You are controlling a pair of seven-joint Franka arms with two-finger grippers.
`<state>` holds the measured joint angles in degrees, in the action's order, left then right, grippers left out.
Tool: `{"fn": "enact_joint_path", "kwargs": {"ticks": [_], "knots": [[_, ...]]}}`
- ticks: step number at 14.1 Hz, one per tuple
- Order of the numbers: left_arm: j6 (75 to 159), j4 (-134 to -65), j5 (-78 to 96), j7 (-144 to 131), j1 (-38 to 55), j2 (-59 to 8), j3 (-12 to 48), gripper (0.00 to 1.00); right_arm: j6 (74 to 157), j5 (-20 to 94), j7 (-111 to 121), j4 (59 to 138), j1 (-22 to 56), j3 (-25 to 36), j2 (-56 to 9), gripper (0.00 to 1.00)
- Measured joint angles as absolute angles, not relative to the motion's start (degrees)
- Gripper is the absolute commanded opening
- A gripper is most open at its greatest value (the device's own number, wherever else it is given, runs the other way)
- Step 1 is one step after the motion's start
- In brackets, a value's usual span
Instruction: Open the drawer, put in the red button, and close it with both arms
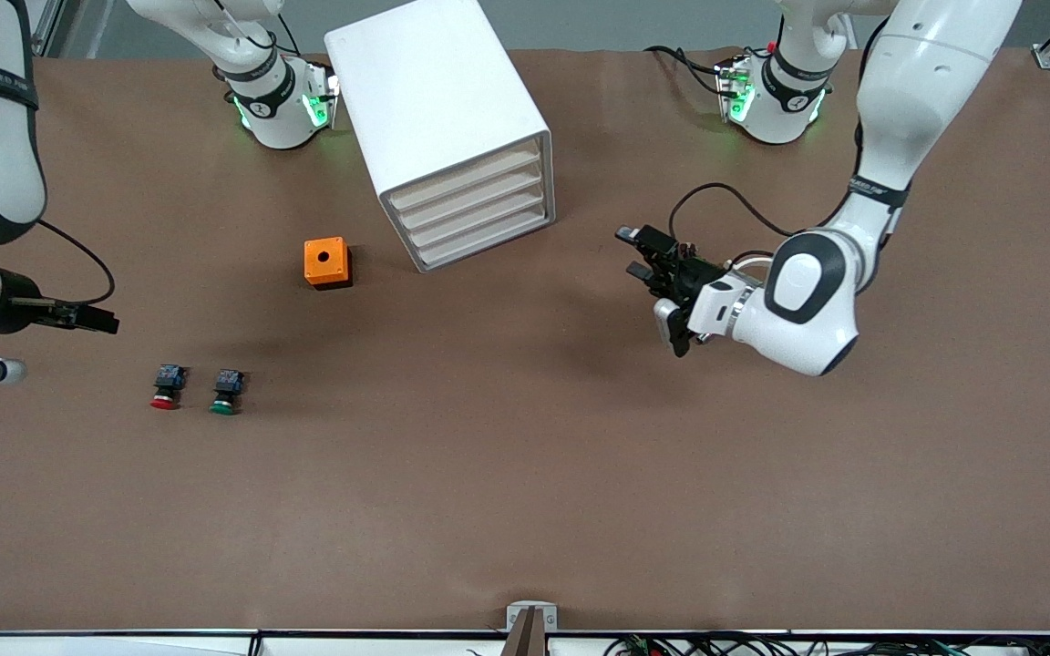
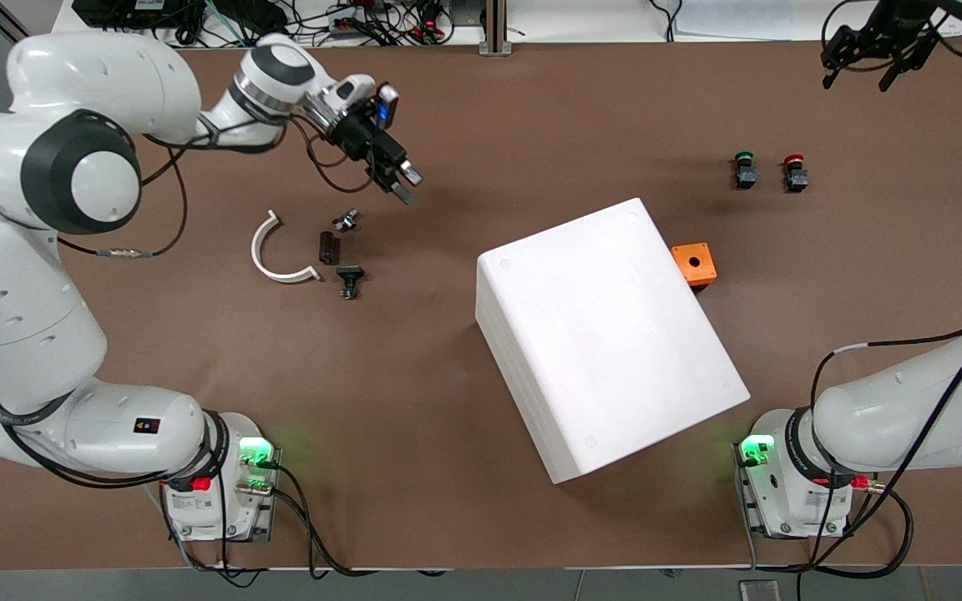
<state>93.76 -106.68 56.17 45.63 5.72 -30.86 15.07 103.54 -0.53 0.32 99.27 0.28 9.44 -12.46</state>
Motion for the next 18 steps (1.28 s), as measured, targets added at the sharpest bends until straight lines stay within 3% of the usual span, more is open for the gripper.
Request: {"fn": "enact_joint_path", "kwargs": {"ticks": [5,12,15,18], "knots": [[97.0,-110.7,66.8,53.0,12.1,-34.8,15.4,1.0,114.5,-0.5,0.3,106.9,-0.9,9.5,-13.2,1.0],[101.2,-110.8,77.4,53.2,21.8,-36.9,15.5,0.99,121.7,-0.5,0.3,107.9,-2.3,9.5,-19.4,1.0],[103.3,-110.8,80.1,55.1,23.9,-37.1,15.5,0.74,124.0,-0.5,0.3,108.0,-2.3,9.5,-21.7,1.0],[104.7,-110.9,83.0,58.5,25.5,-38.3,15.5,0.73,128.1,-0.5,0.3,109.3,-2.3,9.5,-23.7,1.0]]}}
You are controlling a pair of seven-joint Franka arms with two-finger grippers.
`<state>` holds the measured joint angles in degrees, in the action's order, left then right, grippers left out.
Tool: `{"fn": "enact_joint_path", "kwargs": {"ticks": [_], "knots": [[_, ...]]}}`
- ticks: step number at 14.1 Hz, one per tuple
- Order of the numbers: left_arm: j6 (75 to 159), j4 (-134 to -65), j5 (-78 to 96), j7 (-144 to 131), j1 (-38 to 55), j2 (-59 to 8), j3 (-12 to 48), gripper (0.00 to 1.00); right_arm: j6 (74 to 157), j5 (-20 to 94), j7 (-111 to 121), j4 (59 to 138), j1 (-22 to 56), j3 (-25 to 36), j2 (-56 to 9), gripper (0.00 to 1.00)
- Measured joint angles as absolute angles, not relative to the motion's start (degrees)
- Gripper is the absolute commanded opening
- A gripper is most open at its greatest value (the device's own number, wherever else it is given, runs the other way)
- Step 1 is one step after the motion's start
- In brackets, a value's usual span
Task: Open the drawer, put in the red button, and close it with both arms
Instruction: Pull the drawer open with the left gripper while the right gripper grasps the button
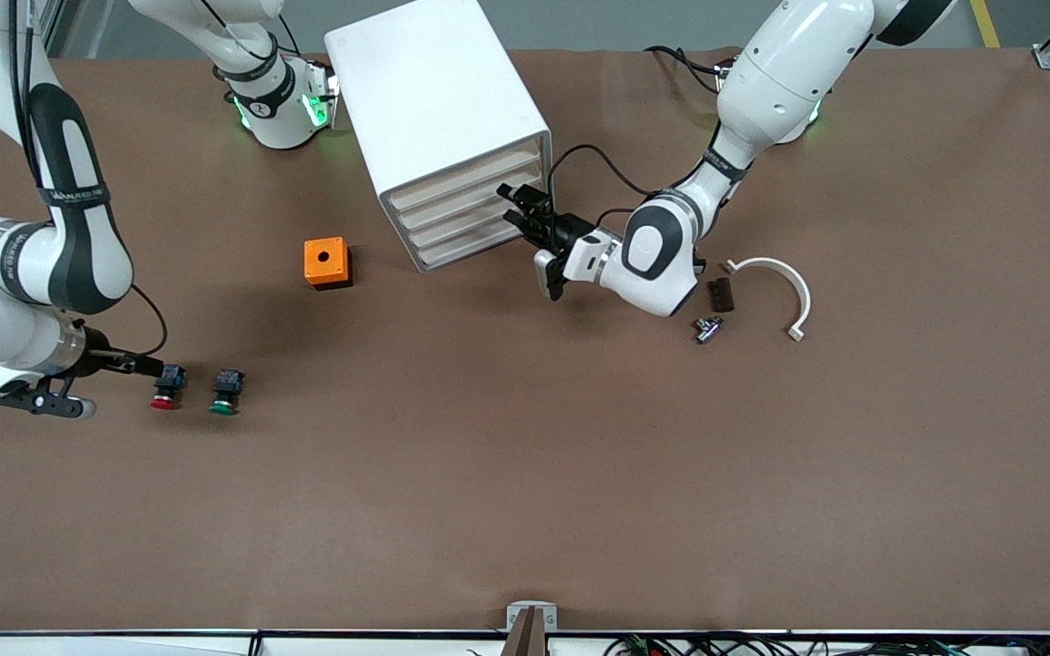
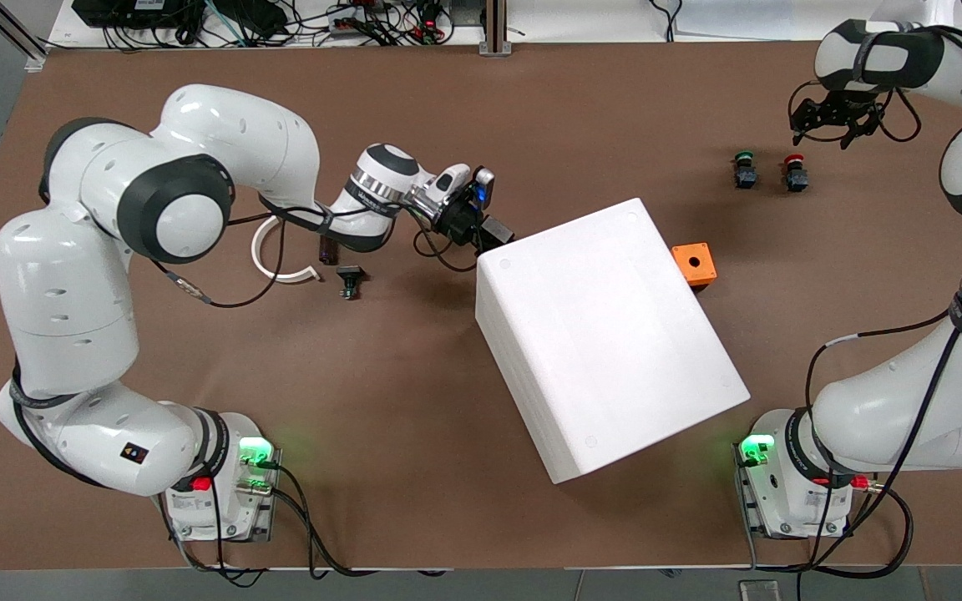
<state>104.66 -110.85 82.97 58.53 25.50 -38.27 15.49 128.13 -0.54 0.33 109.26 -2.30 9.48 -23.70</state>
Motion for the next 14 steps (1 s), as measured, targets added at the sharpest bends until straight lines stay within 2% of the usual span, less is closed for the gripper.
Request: {"fn": "enact_joint_path", "kwargs": {"ticks": [5,7,9,14], "knots": [[107.0,-110.7,88.2,60.2,28.6,-39.3,15.5,0.63,133.4,-0.6,1.6,110.5,-2.8,9.5,-27.0,1.0],[107.9,-110.6,89.1,60.2,29.4,-39.3,15.5,0.55,134.2,-0.6,4.6,110.5,-3.1,9.5,-28.0,1.0],[108.0,-110.5,89.9,60.2,29.8,-39.3,15.5,0.33,134.9,-0.6,5.6,110.5,-3.5,9.5,-28.8,1.0],[108.9,-110.0,91.7,60.2,30.9,-39.2,15.5,0.04,136.8,-0.6,5.9,110.6,-3.6,9.5,-30.9,1.0]]}}
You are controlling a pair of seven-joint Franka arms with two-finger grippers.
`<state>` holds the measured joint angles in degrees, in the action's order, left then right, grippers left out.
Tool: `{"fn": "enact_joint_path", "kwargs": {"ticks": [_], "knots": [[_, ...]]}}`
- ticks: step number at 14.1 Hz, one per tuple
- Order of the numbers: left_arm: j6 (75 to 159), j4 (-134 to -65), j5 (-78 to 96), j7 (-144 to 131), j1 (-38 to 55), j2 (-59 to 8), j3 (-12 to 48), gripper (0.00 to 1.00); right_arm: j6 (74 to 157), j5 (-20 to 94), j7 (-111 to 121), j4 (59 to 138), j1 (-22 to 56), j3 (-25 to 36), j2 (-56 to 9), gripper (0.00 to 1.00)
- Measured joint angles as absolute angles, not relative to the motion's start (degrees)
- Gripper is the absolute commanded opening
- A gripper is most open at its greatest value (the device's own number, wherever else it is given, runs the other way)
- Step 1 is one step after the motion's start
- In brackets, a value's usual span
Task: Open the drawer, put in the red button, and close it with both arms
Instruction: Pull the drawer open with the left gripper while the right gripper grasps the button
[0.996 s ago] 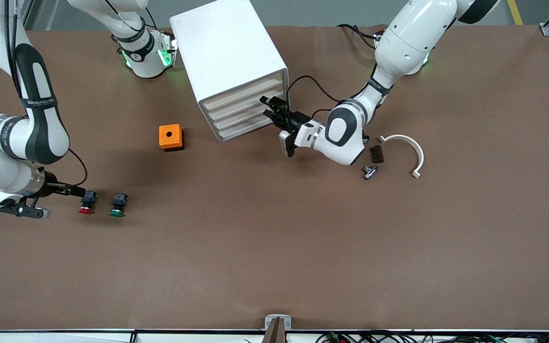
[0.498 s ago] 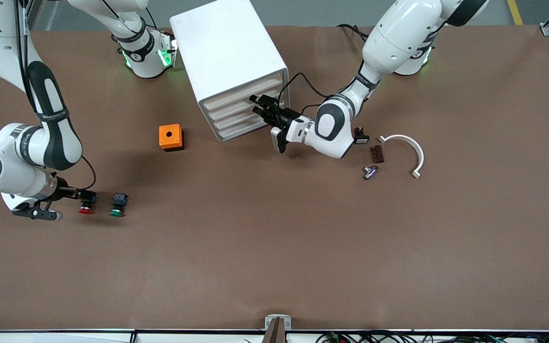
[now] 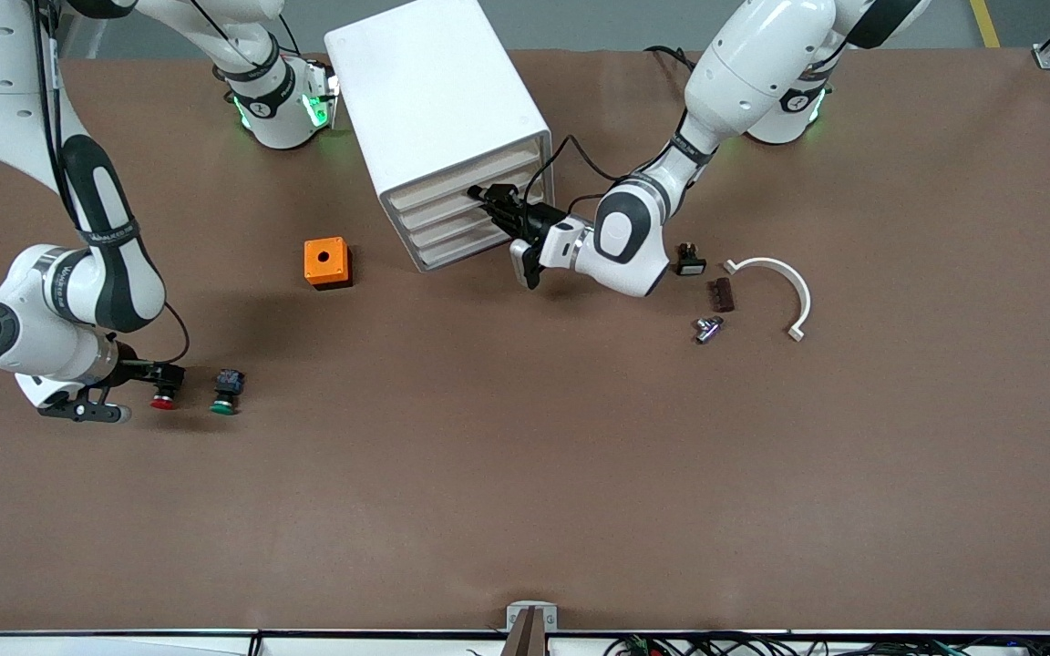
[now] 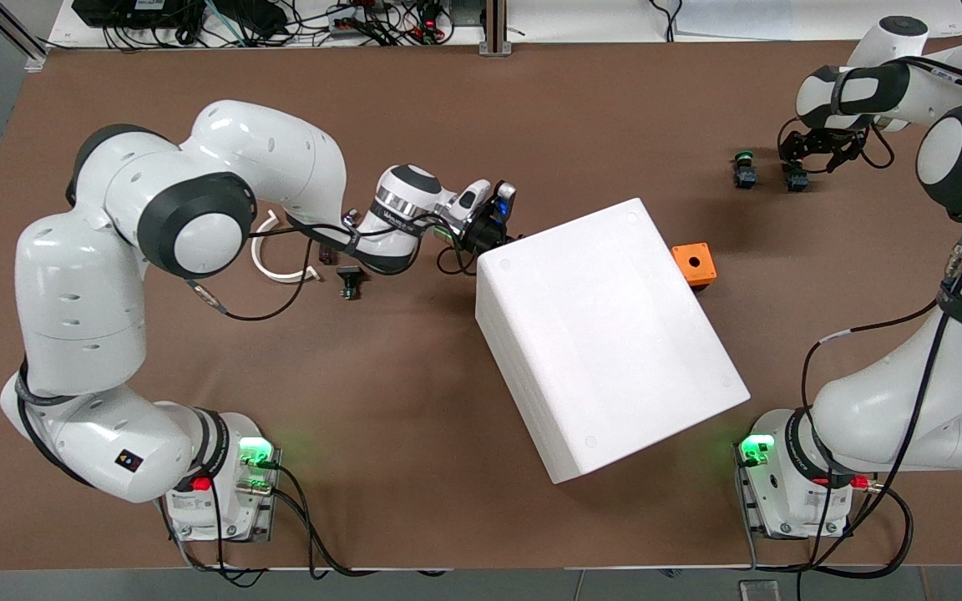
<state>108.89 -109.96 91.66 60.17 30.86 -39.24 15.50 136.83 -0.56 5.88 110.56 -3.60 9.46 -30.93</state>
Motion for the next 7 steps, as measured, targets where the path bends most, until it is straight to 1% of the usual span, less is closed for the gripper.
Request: {"fn": "enact_joint_path", "kwargs": {"ticks": [2,4,7], "knots": [[109.1,-109.9,91.7,60.2,30.9,-39.2,15.5,0.0,137.3,-0.6,5.9,110.6,-3.6,9.4,-31.6,1.0],[109.2,-109.9,91.7,60.2,30.9,-39.2,15.5,0.0,137.4,-0.6,5.9,110.6,-3.6,9.3,-32.0,0.99],[109.2,-109.6,91.7,60.2,30.9,-39.2,15.0,0.0,137.4,-0.6,6.1,110.6,-3.6,9.2,-32.5,0.65]]}}
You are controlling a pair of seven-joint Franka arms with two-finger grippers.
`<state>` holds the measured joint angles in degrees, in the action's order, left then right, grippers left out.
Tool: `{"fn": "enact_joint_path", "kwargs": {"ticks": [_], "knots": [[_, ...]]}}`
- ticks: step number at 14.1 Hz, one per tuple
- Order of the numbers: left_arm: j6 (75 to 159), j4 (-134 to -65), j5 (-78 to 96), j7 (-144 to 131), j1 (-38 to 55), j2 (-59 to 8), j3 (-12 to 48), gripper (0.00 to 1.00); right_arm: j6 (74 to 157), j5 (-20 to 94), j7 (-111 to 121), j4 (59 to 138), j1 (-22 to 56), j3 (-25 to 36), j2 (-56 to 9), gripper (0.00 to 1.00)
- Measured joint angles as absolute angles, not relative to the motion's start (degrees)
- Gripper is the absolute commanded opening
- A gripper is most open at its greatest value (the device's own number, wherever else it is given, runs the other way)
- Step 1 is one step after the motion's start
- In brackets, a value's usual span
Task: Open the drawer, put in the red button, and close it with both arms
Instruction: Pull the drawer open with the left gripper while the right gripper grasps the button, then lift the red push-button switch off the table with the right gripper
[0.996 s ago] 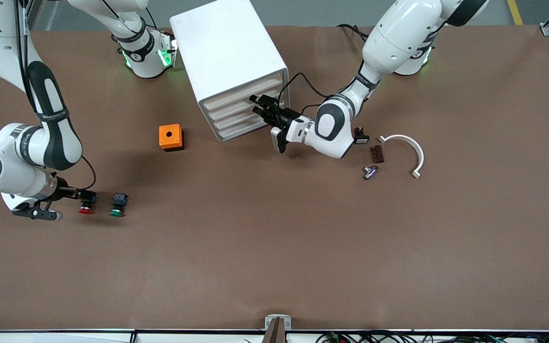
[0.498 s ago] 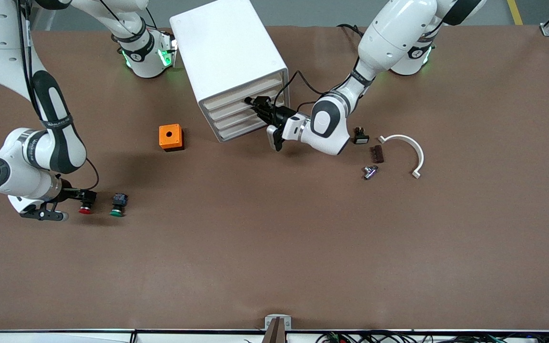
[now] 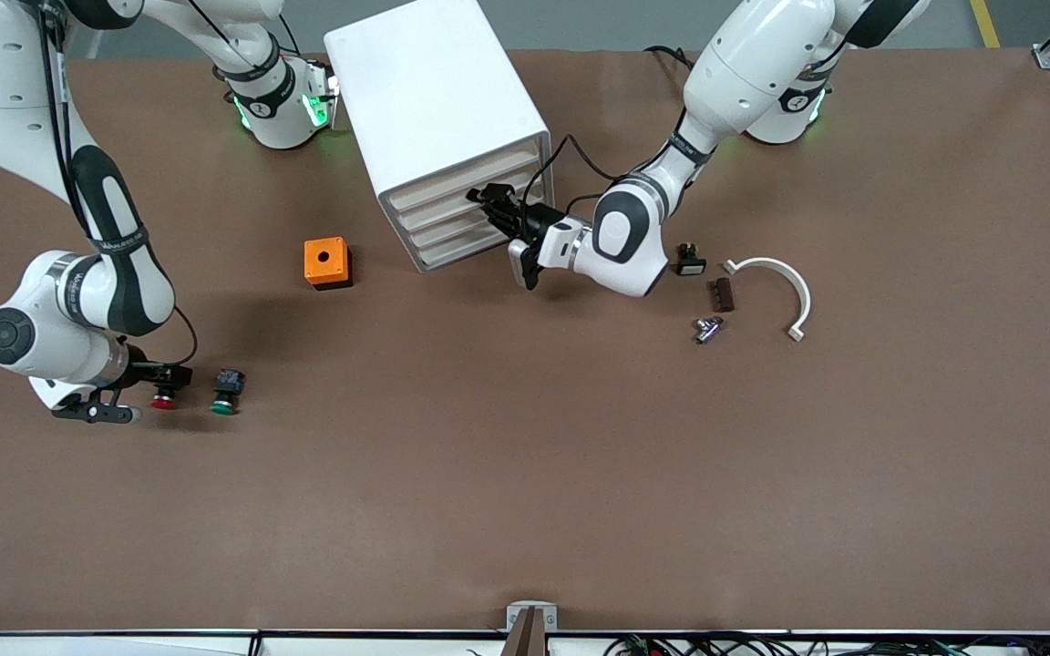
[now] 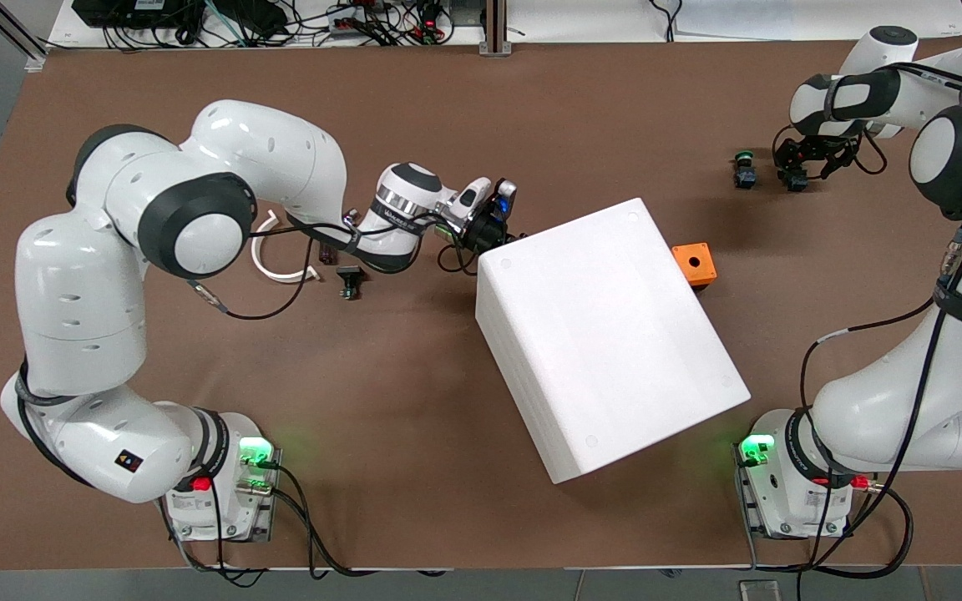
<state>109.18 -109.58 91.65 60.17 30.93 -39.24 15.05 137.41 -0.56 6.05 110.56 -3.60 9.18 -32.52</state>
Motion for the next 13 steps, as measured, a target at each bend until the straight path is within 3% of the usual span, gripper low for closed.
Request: {"fn": "enact_joint_path", "kwargs": {"ticks": [4,13], "knots": [[108.8,-109.0,91.7,60.1,30.8,-39.3,13.2,0.0,137.4,-0.6,6.1,110.6,-3.6,9.2,-32.7,0.33],[107.4,-105.0,91.6,58.0,28.0,-41.2,10.4,0.0,133.1,-0.6,6.1,109.4,-3.6,8.9,-31.9,0.31]]}}
